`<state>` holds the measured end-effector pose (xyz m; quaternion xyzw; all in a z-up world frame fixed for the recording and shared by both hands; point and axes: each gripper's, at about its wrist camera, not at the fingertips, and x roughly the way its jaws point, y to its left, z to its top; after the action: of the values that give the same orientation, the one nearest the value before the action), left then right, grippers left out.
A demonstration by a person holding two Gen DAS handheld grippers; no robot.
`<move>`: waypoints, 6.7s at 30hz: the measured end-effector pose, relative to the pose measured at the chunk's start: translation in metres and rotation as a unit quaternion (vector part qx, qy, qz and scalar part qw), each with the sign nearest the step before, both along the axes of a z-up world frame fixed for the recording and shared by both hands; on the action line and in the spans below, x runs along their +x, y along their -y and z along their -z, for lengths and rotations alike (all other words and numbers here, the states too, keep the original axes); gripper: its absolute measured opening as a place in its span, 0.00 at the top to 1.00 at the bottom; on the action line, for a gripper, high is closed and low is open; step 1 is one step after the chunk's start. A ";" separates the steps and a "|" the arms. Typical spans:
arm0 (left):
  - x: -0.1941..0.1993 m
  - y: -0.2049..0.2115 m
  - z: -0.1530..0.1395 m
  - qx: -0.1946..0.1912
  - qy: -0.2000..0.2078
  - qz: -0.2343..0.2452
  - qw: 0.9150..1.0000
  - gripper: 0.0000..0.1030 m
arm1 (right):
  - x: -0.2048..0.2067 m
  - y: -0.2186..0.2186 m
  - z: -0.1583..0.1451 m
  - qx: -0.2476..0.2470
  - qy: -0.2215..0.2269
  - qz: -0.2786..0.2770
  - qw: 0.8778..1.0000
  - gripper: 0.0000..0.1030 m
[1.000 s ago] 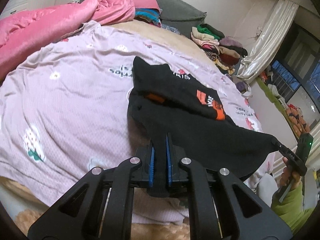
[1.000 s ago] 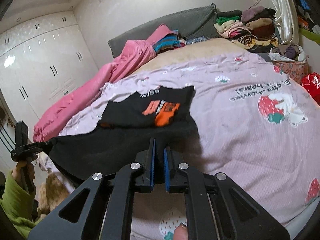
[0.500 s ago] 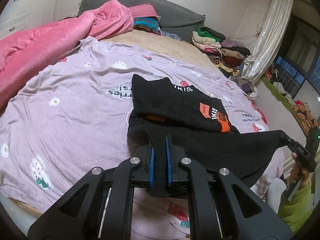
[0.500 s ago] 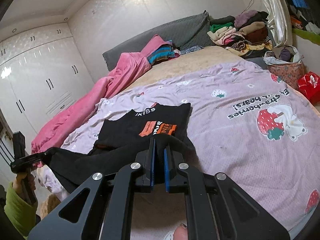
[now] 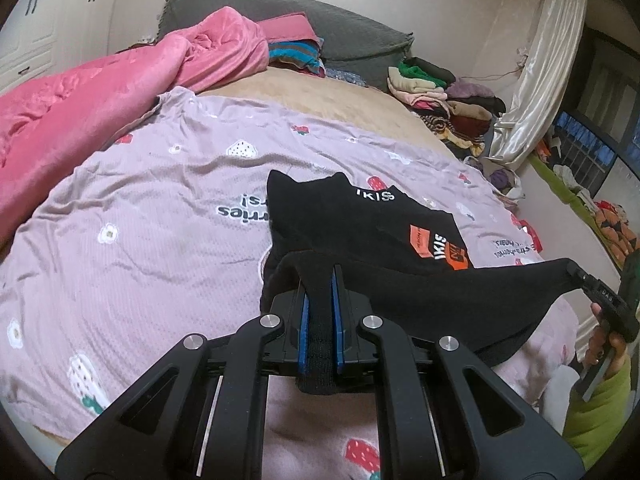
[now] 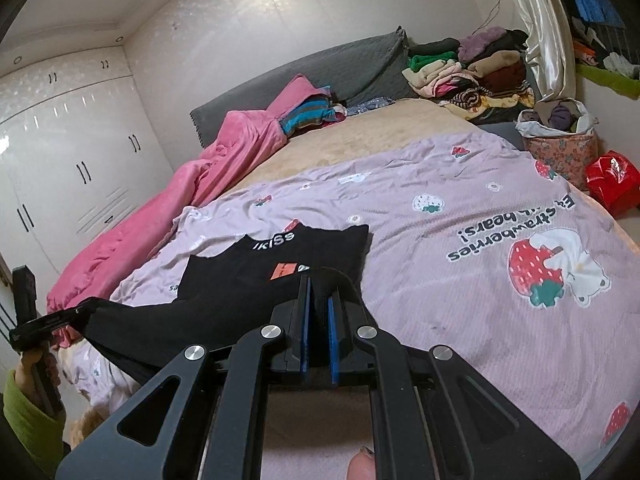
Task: Fold small clothes
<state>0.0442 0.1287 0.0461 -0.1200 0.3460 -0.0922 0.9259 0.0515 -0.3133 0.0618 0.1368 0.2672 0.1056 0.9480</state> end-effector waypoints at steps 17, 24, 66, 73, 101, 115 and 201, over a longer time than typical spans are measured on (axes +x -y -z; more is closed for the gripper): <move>0.050 -0.003 -0.014 0.012 0.011 -0.004 1.000 0.97 | 0.056 0.000 -0.006 -0.014 -0.005 0.025 1.000 0.93; 0.072 -0.003 -0.011 0.020 0.007 -0.006 1.000 0.97 | 0.083 0.004 0.003 -0.009 -0.020 0.039 0.999 0.93; 0.105 0.029 0.029 0.071 0.002 -0.005 0.997 0.55 | 0.119 -0.032 0.038 -0.137 -0.027 0.035 0.990 0.57; 0.097 0.051 0.037 0.082 -0.005 0.024 0.996 0.49 | 0.104 -0.054 0.044 -0.148 -0.037 -0.007 0.988 0.69; 0.153 0.062 0.095 0.114 -0.079 0.009 0.990 0.85 | 0.200 -0.083 0.117 -0.180 -0.137 -0.039 0.973 0.76; 0.219 -0.009 0.064 0.051 -0.049 -0.059 0.996 0.42 | 0.263 -0.022 0.093 -0.125 -0.127 0.055 0.983 0.55; 0.155 0.047 0.077 0.077 -0.054 0.016 0.995 0.24 | 0.159 -0.085 0.106 -0.170 -0.131 -0.037 0.976 0.47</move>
<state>0.1997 0.0815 -0.0313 -0.0480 0.4037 -0.0735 0.9107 0.2109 -0.2280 -0.0446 -0.0237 0.4085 0.0753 0.9094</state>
